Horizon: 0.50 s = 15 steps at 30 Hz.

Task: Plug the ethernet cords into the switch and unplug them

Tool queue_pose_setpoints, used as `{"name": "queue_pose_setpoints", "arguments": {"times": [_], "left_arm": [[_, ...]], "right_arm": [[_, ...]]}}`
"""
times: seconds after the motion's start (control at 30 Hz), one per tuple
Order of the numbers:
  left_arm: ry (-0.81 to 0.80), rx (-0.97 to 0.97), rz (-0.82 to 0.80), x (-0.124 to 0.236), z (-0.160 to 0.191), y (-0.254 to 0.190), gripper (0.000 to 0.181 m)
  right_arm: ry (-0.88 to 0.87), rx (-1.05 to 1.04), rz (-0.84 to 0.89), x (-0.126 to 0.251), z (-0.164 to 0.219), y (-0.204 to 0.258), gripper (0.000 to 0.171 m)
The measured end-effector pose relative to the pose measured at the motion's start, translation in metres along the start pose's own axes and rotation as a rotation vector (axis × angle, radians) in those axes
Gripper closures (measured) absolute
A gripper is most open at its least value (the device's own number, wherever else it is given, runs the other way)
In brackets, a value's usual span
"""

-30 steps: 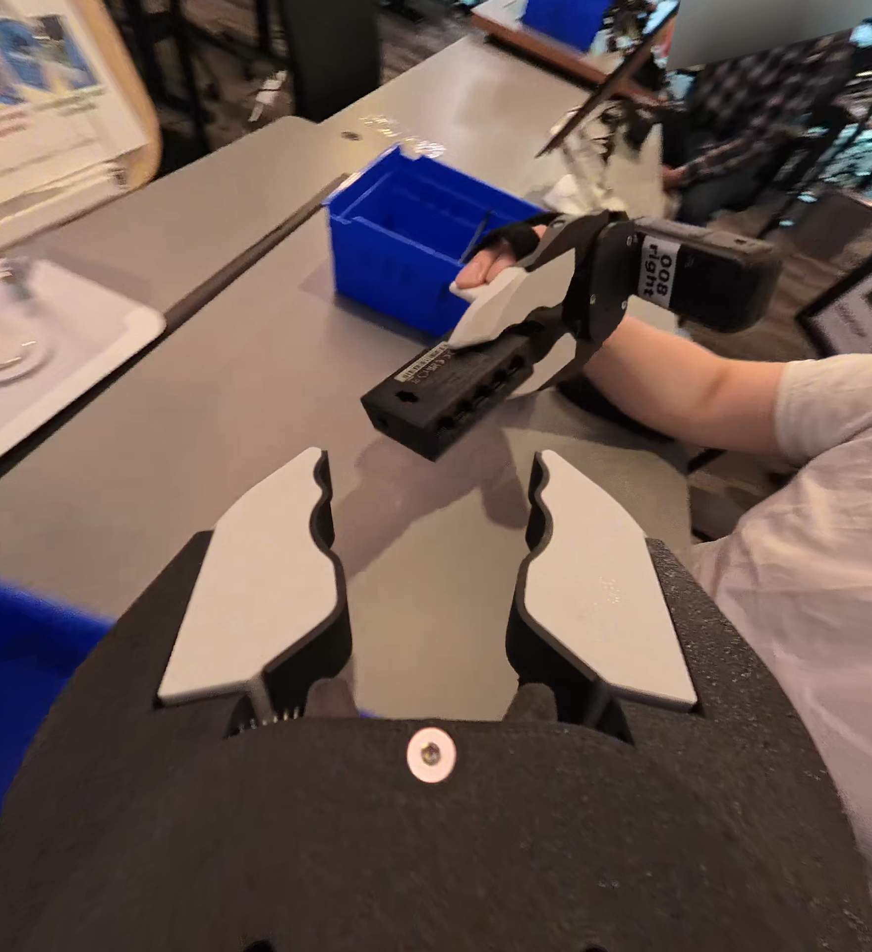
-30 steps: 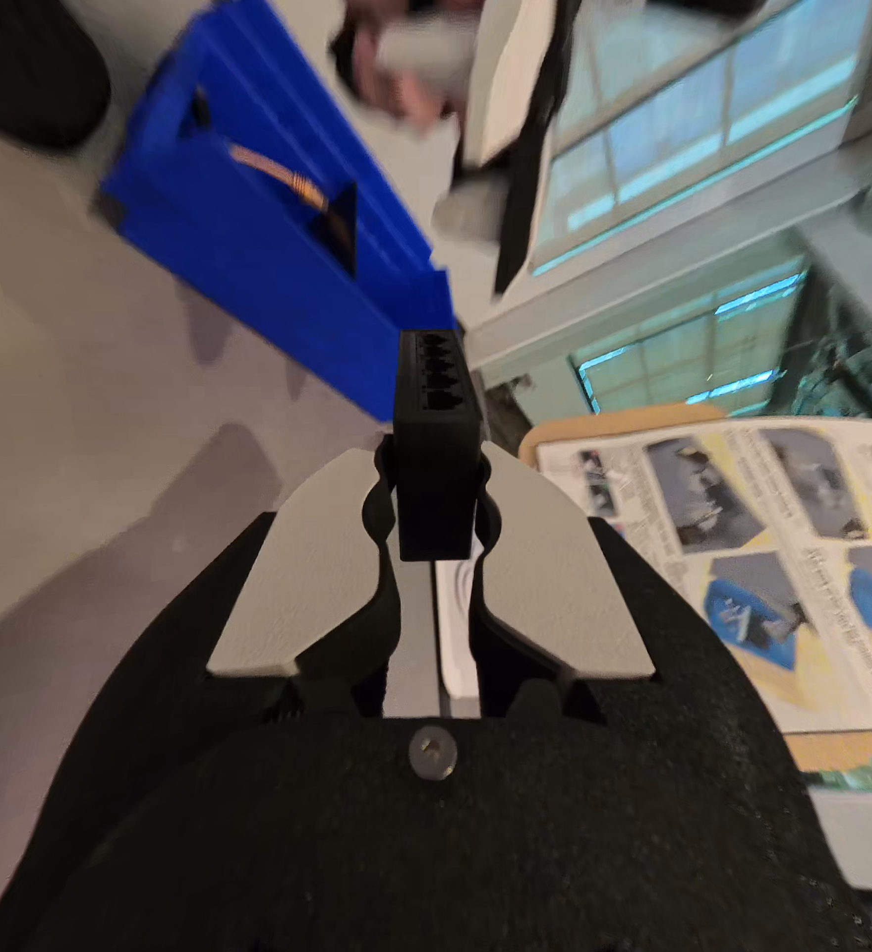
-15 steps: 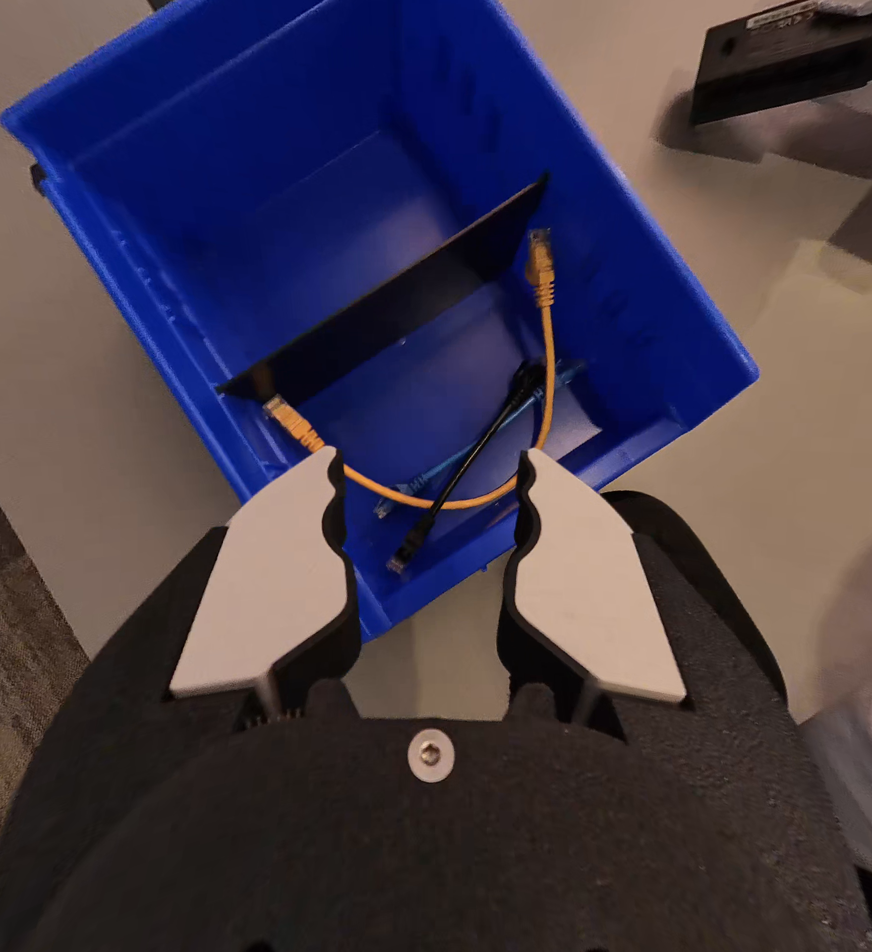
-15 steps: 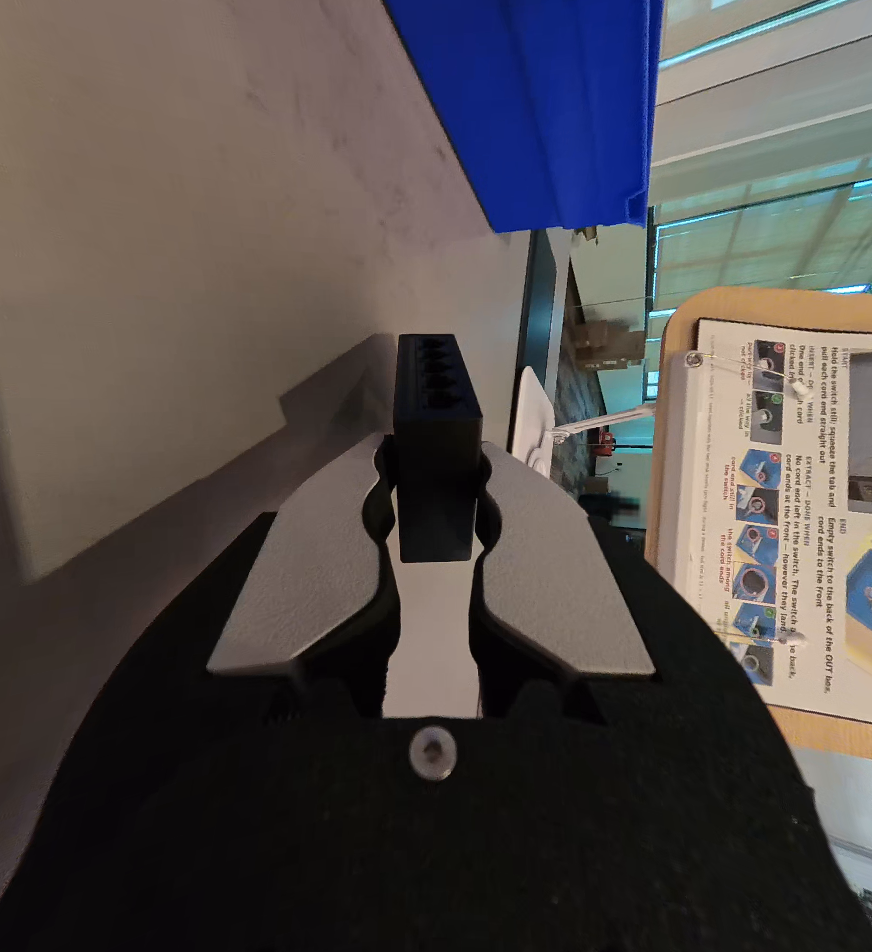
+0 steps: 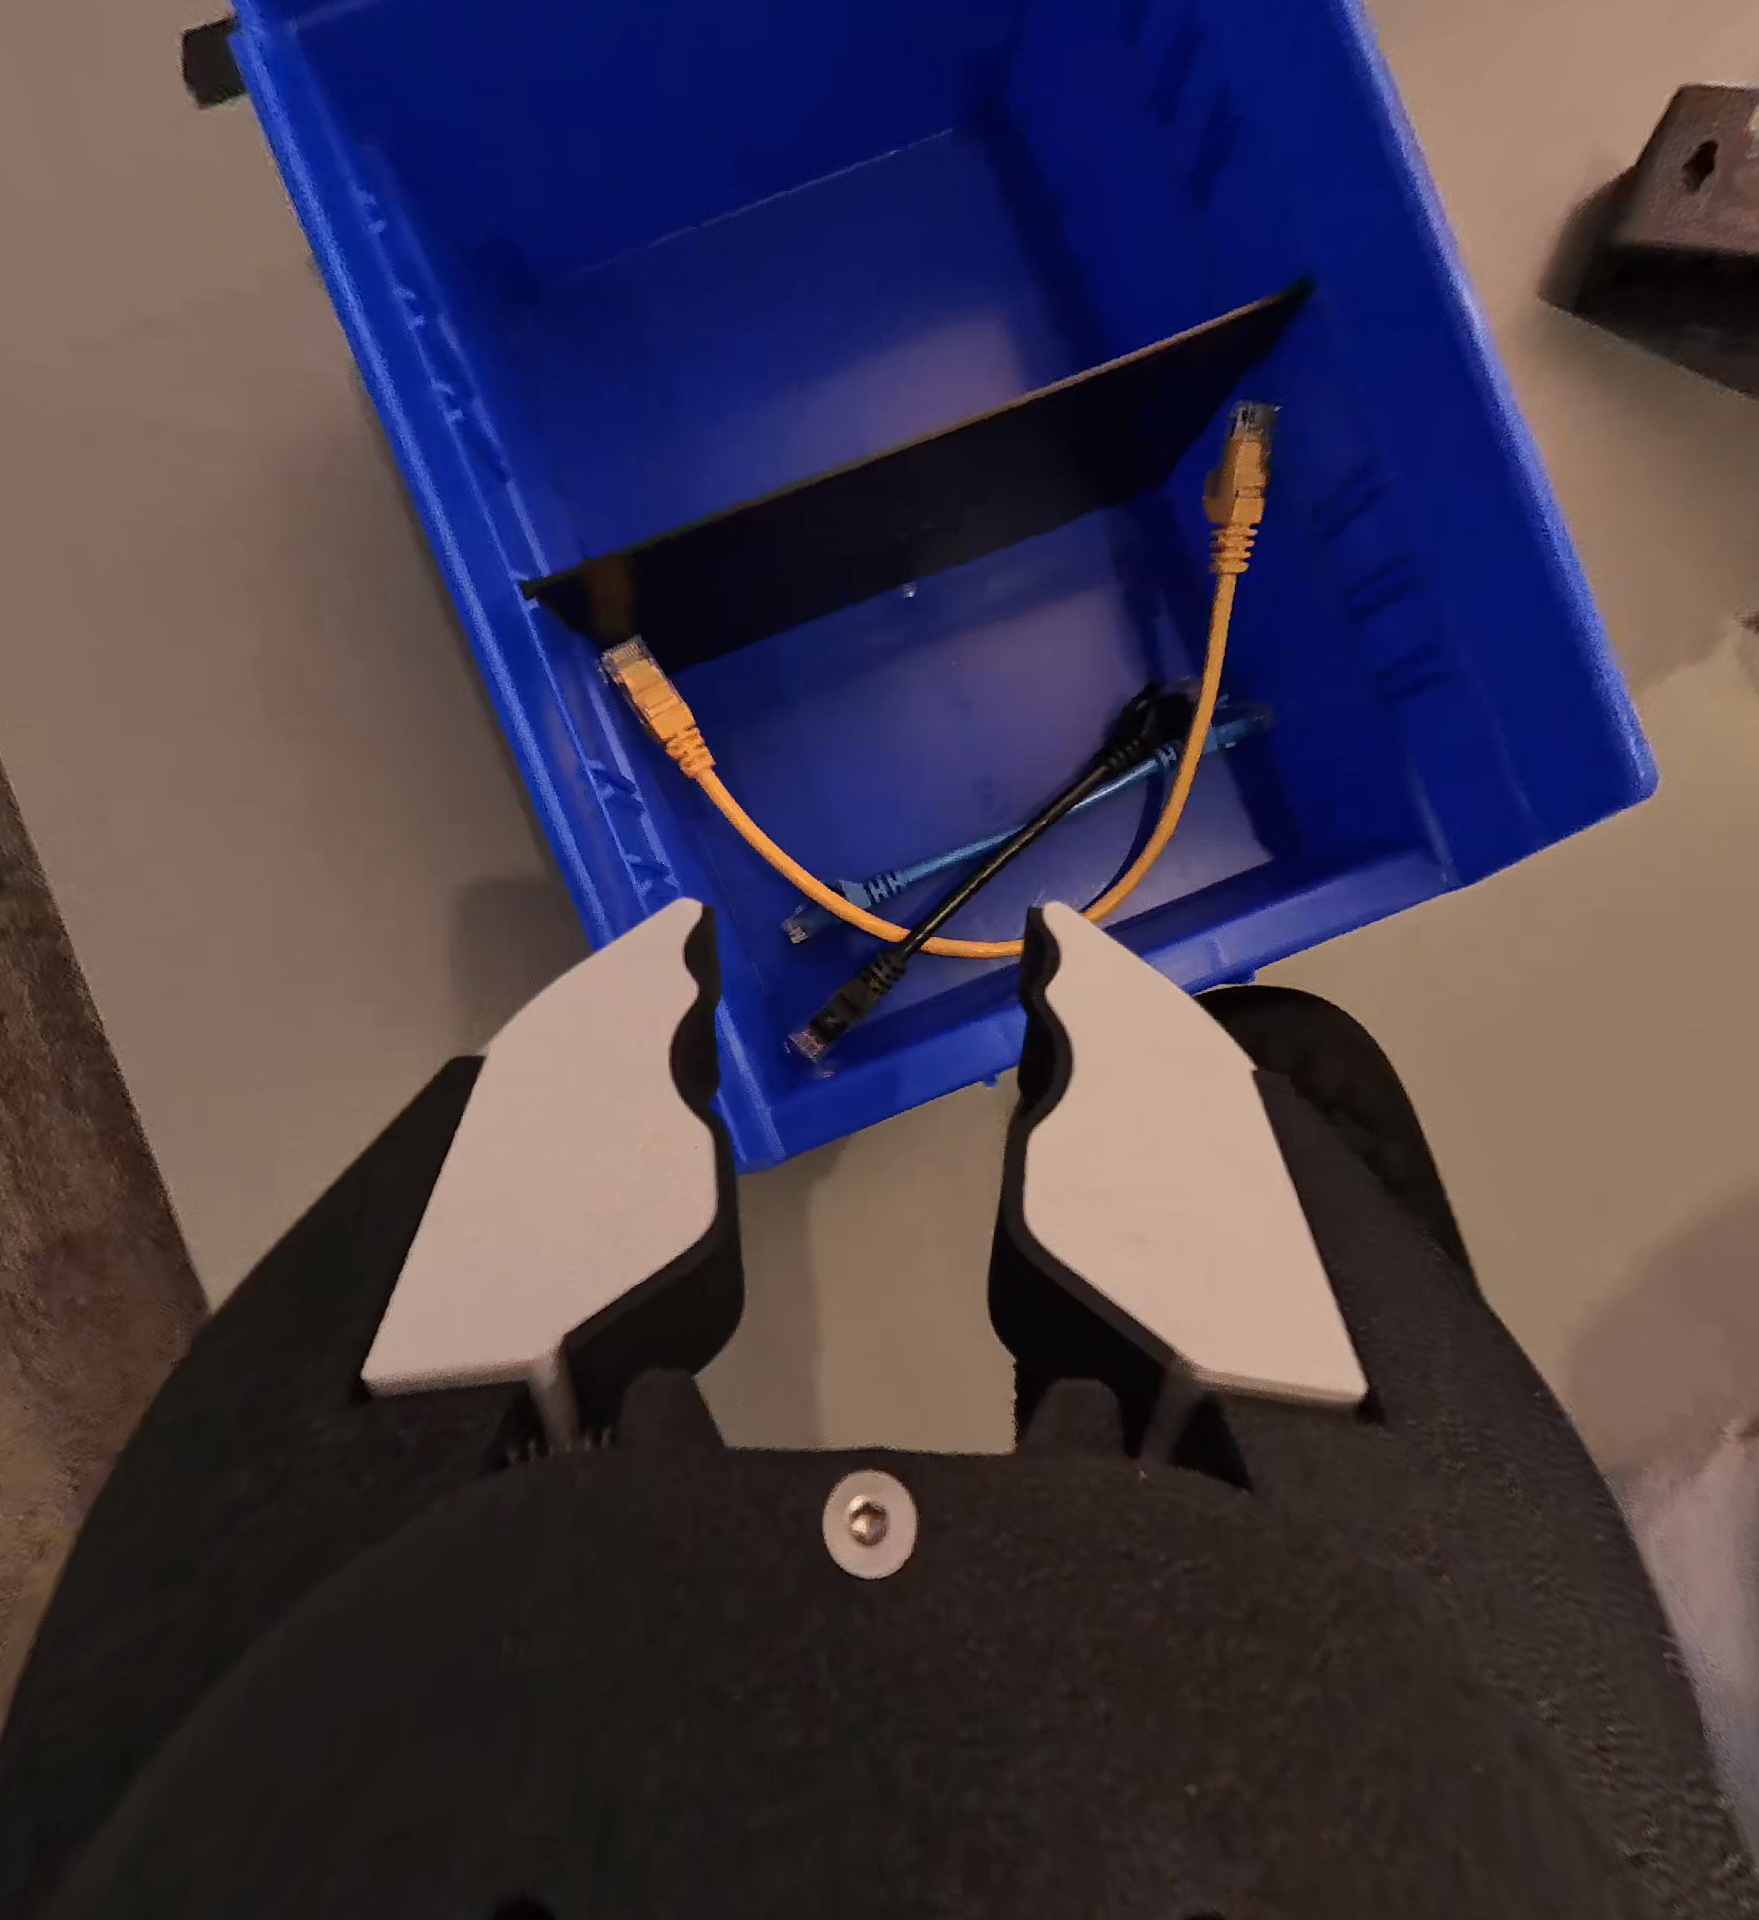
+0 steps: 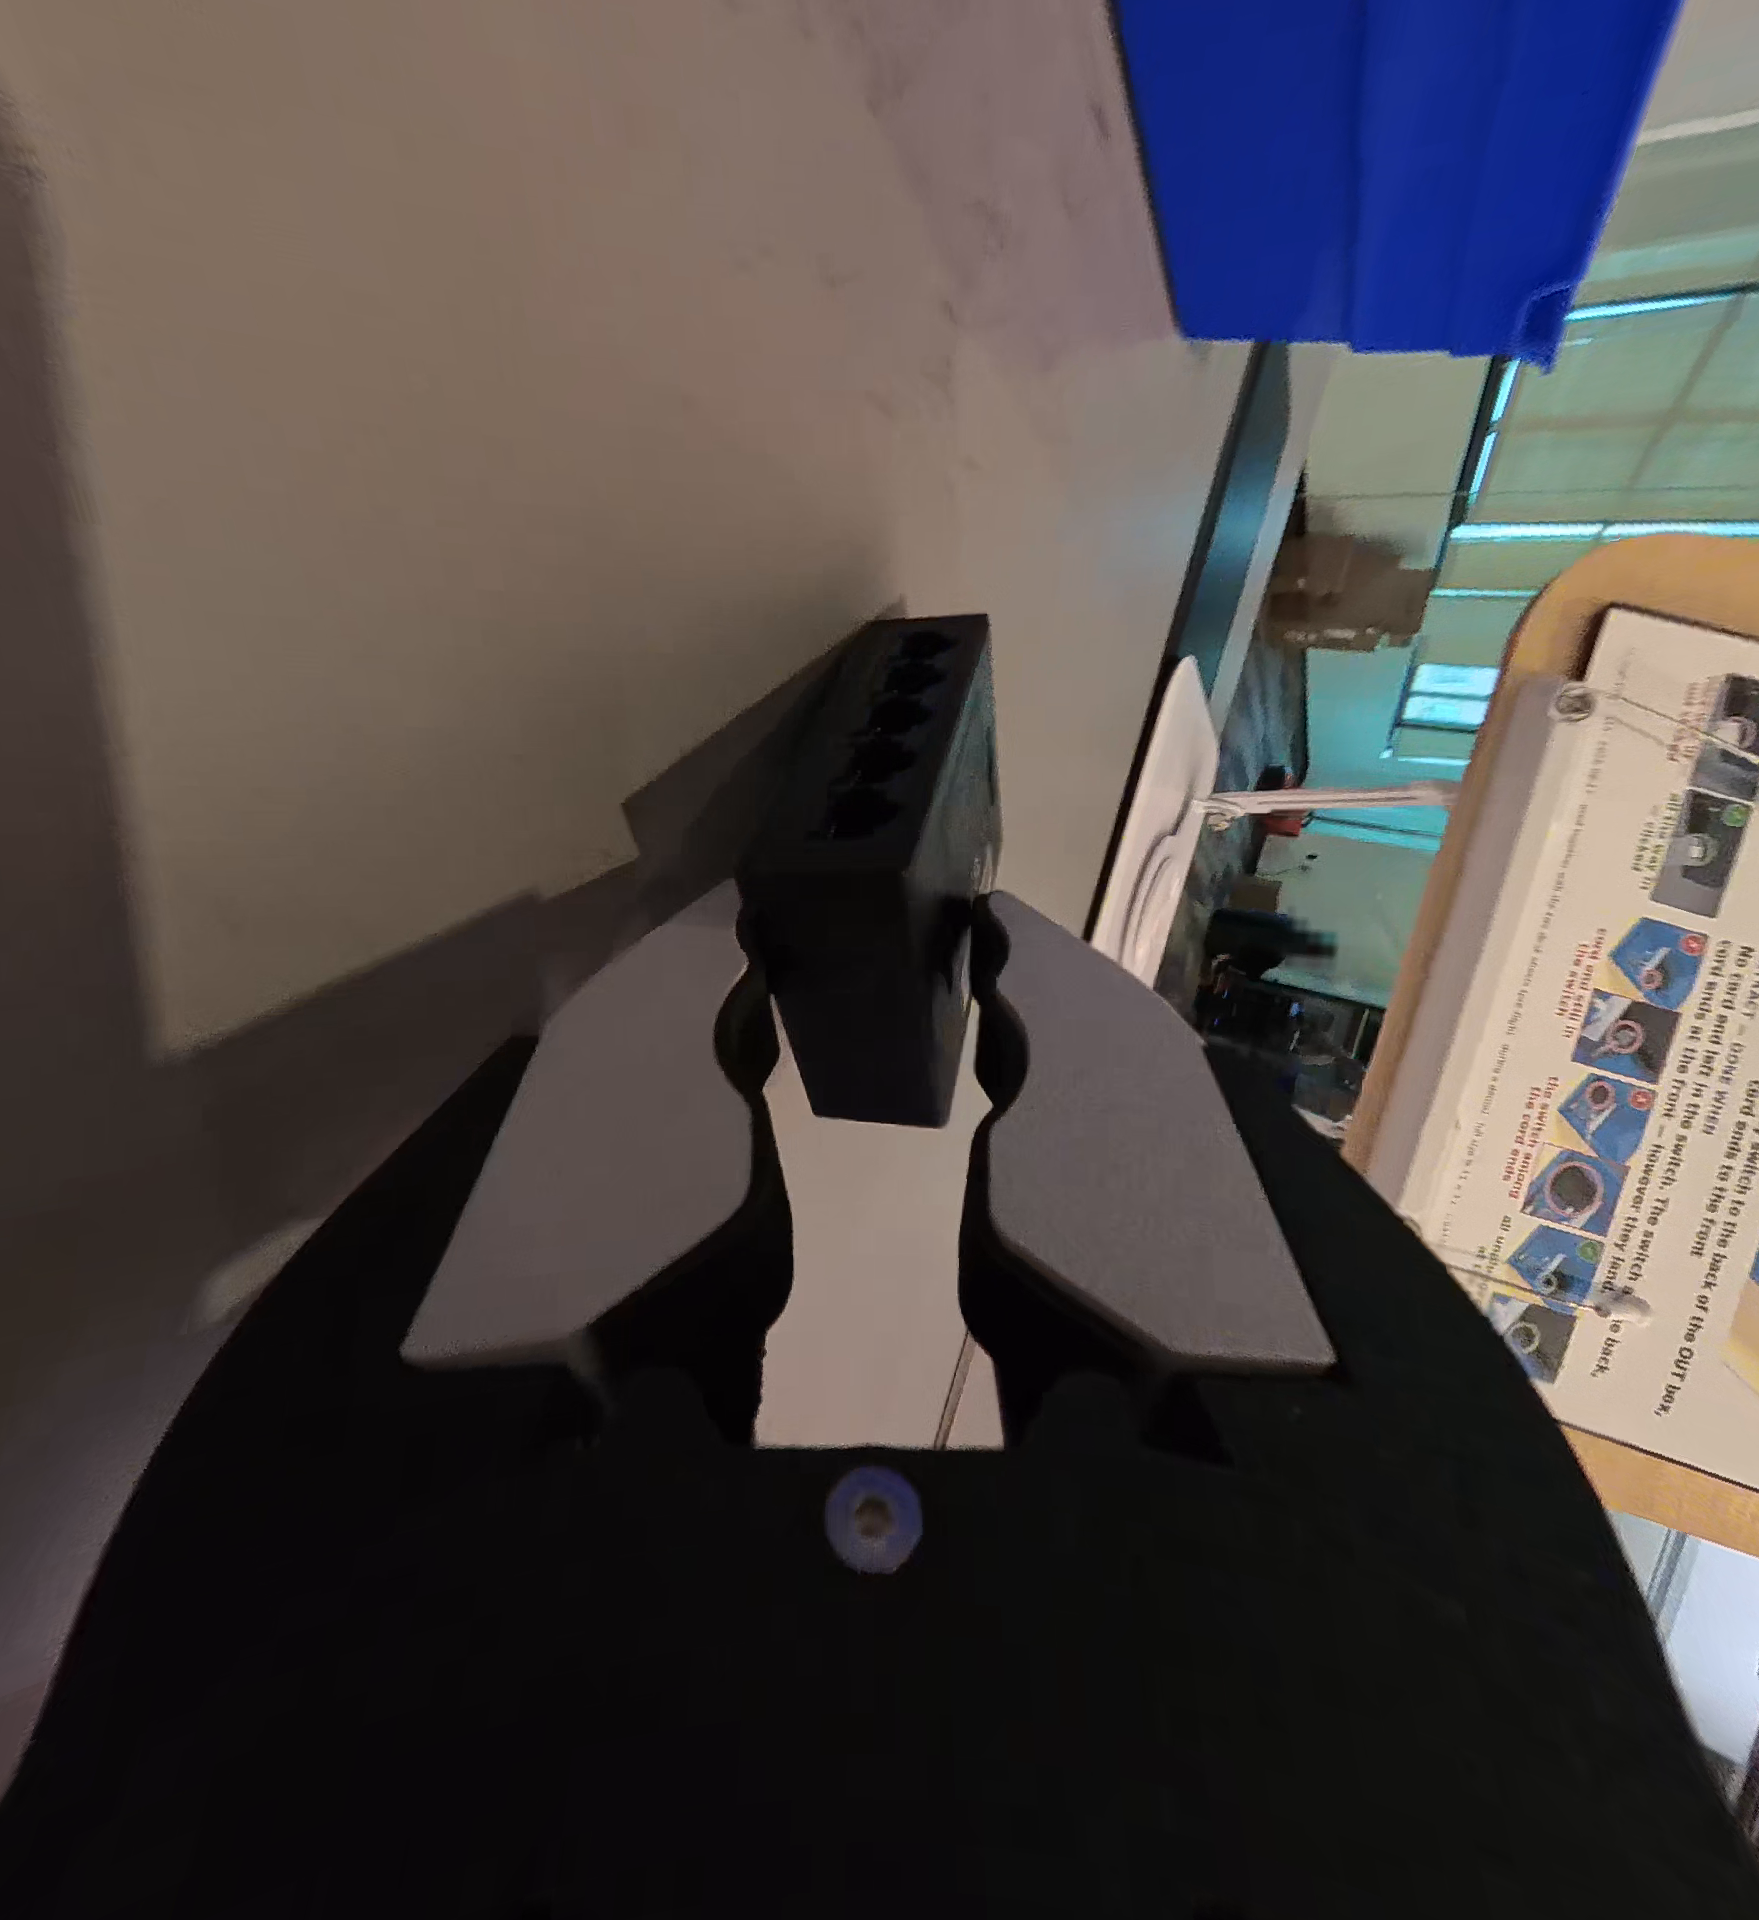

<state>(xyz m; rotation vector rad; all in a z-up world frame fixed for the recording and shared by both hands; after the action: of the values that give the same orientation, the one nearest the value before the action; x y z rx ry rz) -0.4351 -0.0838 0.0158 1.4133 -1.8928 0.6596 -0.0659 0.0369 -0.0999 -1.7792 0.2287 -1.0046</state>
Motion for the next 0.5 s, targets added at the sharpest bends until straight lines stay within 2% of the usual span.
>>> {"name": "queue_pose_setpoints", "arguments": {"times": [0.17,0.3,0.37,0.5], "left_arm": [[0.099,0.086,-0.045,-0.021,0.009,-0.010,0.126],[0.143,0.103,-0.142,-0.046,0.009,-0.012,0.126],[0.184,0.113,-0.226,-0.057,0.010,-0.004,0.126],[0.237,0.192,-0.311,-0.078,0.014,0.004,0.139]], "right_arm": [[0.062,-0.070,-0.058,0.003,-0.001,0.002,0.130],[0.068,-0.202,-0.130,0.016,-0.005,0.000,0.109],[0.069,-0.265,-0.201,0.026,-0.008,0.001,0.105],[-0.014,-0.334,-0.183,0.046,-0.022,-0.012,0.109]]}}
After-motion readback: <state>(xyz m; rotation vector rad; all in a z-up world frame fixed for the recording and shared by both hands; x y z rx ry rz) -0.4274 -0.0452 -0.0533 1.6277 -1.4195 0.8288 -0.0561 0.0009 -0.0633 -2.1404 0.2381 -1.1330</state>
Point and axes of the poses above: each gripper's, where its closed fingertips meet, x back along the fingers, z out of its underside, y = z × x across the jaws, the point moved 6 cm from there along x, back along the fingers, and after that the axes turned 7 degrees about -y, right-handed, at the moved point
